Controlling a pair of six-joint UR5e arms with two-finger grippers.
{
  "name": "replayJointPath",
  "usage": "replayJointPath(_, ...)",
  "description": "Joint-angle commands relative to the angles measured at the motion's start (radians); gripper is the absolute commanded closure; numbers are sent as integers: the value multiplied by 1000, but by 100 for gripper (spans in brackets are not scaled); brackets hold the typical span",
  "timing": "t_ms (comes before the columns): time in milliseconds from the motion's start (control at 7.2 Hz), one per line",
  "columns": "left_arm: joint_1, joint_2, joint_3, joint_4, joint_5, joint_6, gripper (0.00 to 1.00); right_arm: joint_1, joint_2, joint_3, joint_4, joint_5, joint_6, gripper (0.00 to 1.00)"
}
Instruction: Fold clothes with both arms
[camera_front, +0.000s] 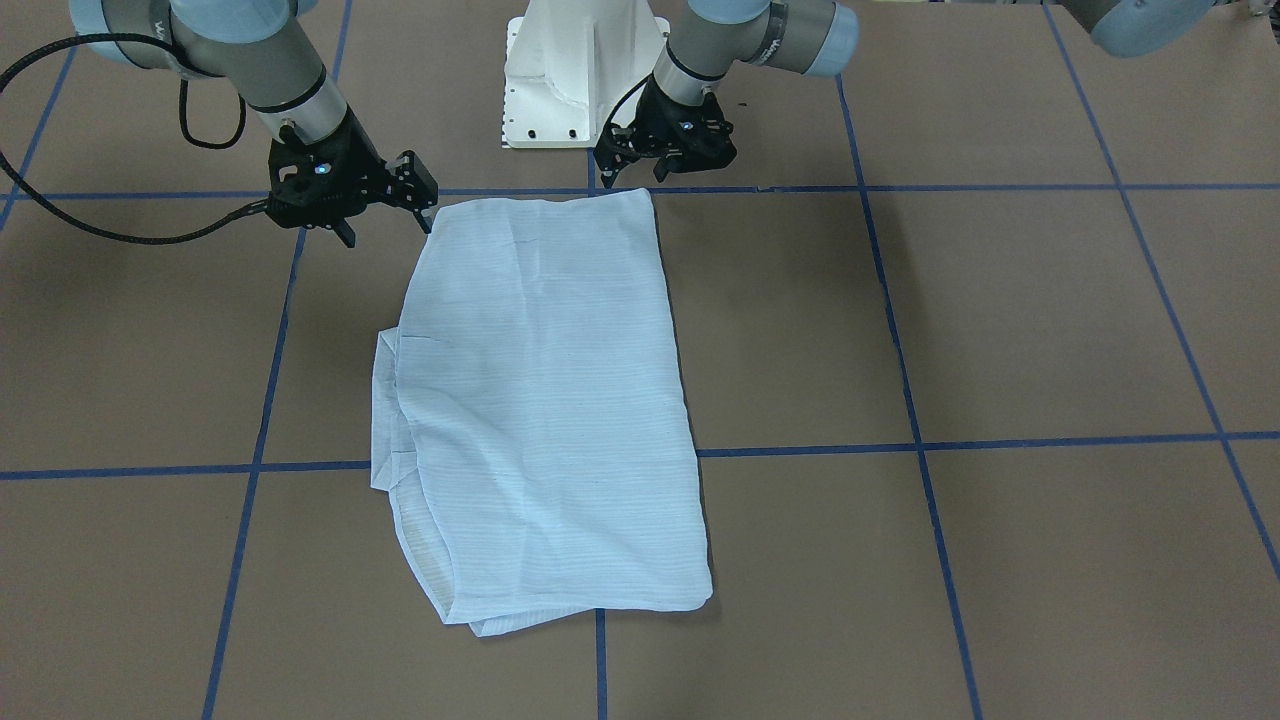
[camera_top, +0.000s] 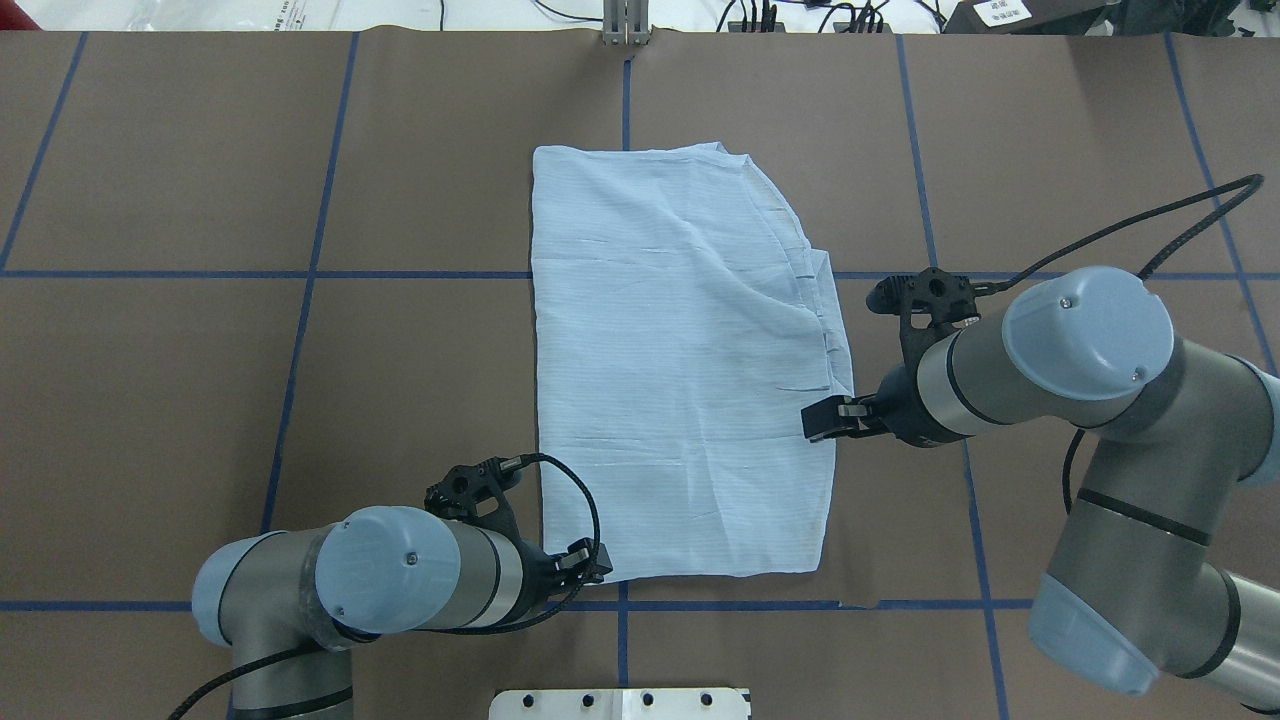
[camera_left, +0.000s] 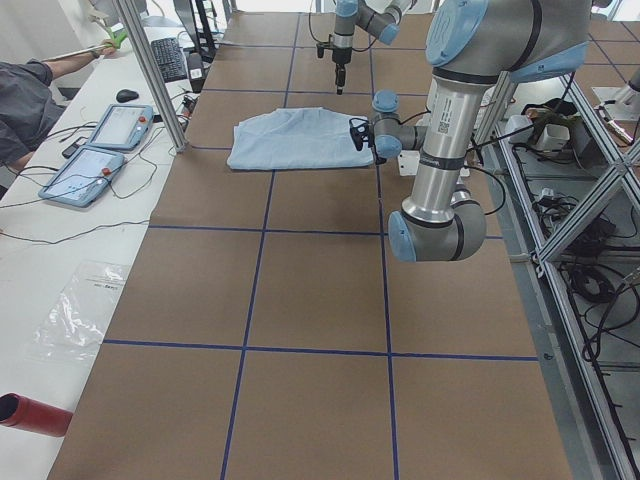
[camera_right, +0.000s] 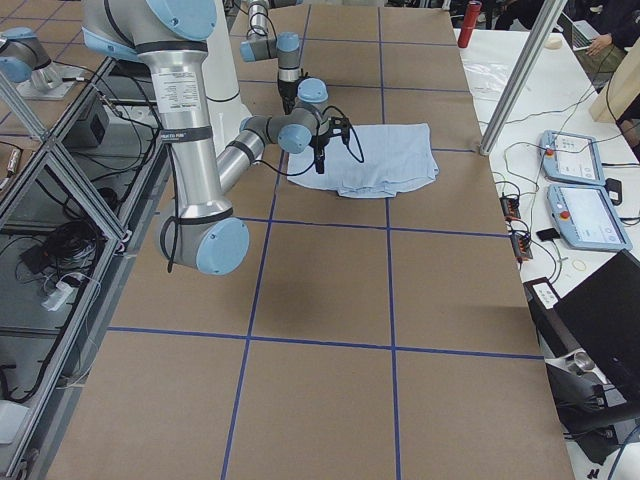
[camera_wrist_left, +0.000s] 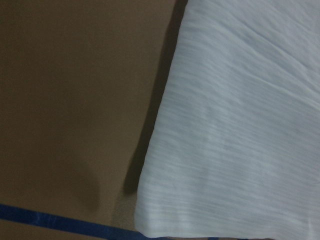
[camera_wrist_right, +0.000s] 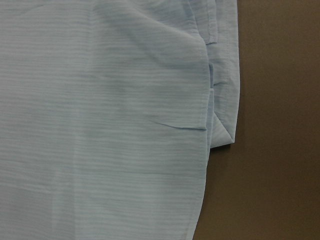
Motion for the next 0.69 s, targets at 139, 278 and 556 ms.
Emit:
replayJointPath(139, 4, -5, 27, 4, -1, 0, 35, -1, 0, -1, -1, -6, 1, 0)
replayJointPath(278, 4, -5, 27, 4, -1, 0, 37, -1, 0, -1, -1, -6, 1, 0)
replayJointPath(556, 3, -8, 29, 5, -1, -2, 40, -1, -1, -7, -1, -6, 0, 0)
